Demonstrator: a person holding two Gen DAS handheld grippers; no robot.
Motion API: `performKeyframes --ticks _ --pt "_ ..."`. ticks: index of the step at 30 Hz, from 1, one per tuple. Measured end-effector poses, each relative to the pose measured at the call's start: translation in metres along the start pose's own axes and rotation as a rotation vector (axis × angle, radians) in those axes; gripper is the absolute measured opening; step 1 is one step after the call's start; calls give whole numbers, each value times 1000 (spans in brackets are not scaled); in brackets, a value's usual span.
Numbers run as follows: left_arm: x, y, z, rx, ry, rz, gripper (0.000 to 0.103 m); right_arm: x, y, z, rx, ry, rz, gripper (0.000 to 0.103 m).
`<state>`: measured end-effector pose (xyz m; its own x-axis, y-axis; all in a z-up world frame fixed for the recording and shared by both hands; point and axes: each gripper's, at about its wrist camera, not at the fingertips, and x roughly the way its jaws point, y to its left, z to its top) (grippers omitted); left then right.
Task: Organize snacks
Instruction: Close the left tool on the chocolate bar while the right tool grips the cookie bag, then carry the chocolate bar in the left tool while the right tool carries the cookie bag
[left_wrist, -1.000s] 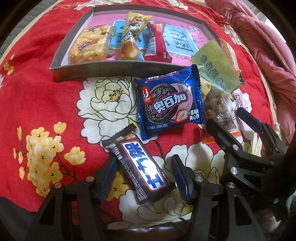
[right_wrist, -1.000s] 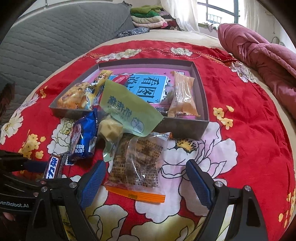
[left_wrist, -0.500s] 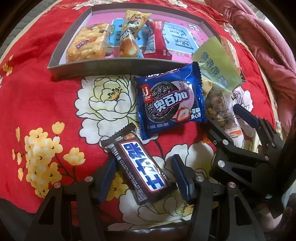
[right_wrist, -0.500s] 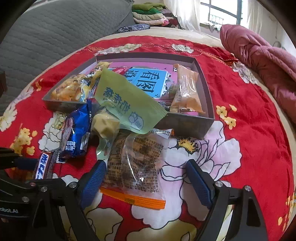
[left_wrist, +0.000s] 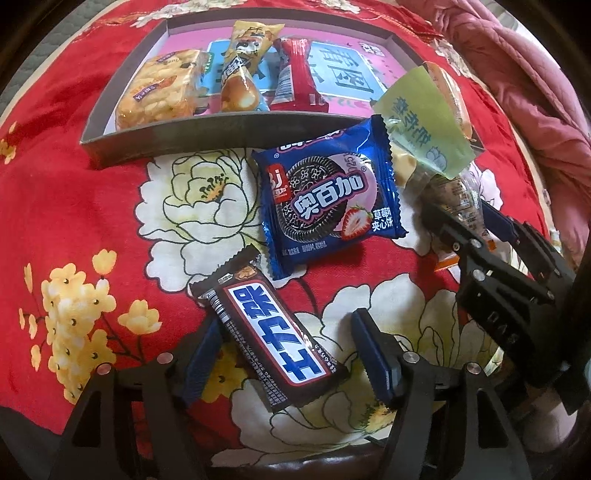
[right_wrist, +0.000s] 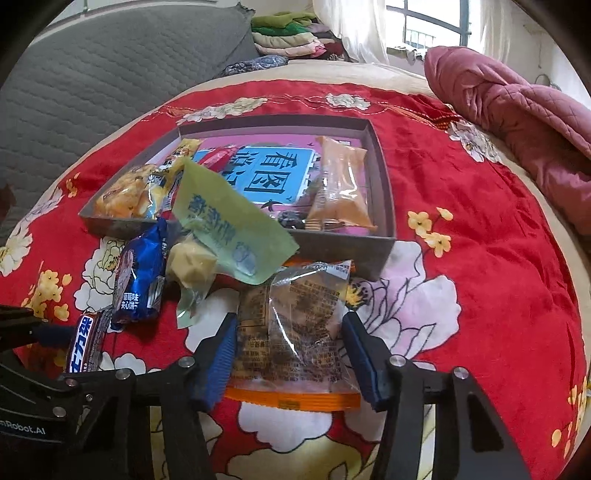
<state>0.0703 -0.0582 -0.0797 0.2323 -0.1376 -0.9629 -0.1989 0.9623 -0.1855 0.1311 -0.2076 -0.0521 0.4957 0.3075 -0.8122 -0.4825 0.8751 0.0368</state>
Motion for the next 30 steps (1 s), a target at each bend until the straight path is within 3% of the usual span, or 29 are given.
performKeyframes --ticks 5,15,30 --pt "-5 6 -2 -7 -9 7 56 -3 -7 1 23 -2 -6 53" --pt "-18 18 -1 -31 -10 -38 38 -6 -27 2 117 -2 6 52" --pt "-38 32 -7 -59 -27 -86 35 -12 -49 2 222 -12 24 50"
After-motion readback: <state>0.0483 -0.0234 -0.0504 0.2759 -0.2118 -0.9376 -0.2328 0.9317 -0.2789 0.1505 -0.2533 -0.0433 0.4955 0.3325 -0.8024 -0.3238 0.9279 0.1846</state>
